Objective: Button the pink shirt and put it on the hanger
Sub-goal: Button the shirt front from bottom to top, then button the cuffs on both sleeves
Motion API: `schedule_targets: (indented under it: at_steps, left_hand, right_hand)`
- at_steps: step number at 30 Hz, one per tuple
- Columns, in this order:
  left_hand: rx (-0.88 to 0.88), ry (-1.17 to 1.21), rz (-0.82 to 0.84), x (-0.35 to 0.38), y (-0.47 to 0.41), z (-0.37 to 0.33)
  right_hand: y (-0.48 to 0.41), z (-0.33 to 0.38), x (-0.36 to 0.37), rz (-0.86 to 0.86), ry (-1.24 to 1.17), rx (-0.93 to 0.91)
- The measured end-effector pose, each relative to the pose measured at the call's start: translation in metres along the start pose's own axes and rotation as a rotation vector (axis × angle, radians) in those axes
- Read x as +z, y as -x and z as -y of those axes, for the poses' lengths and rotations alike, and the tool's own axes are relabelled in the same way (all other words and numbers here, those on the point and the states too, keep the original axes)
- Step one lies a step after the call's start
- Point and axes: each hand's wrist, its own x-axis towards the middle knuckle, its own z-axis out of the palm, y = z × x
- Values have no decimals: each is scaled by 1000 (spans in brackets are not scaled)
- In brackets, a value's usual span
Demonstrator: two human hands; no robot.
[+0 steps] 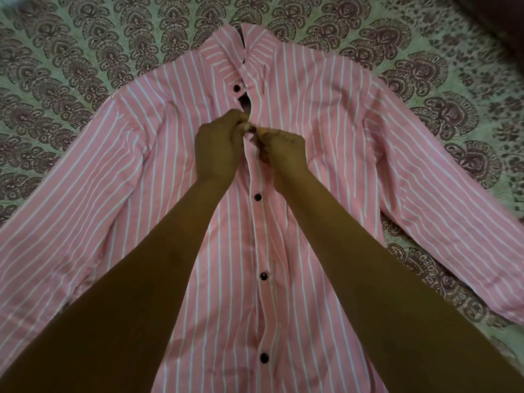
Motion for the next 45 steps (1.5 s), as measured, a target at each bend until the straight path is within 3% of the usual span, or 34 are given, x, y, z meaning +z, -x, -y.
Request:
schedule_targets:
  at_steps: [3,6,10,18,26,32,39,45]
  left_hand:
    - [-190,102,-25,-6,7,4]
    - [-258,121,-24,-15,23,-4]
    - [-322,194,-12,-22,58,-27]
    - [-325,257,167,-38,152,-99]
    - [-282,292,322,-32,230,-193]
    - [-160,246,453,10,260,-253]
    - [-147,149,580,93,279,-310]
    - [-448,133,819,178,306,-356]
  right_hand:
    - [5,-8,-8,-6,168,-97]
    - [23,-11,-24,-3,315,-154]
    - [64,-19,-50,-41,342,-194]
    - [163,-29,-128,-151,377,-252]
    - [263,-18,-241,-353,380,-177]
    - [291,-21,-330,-508,409,-96]
    - [274,-24,-426,-569,562,-85]
    - [252,-31,-502,-474,857,-121]
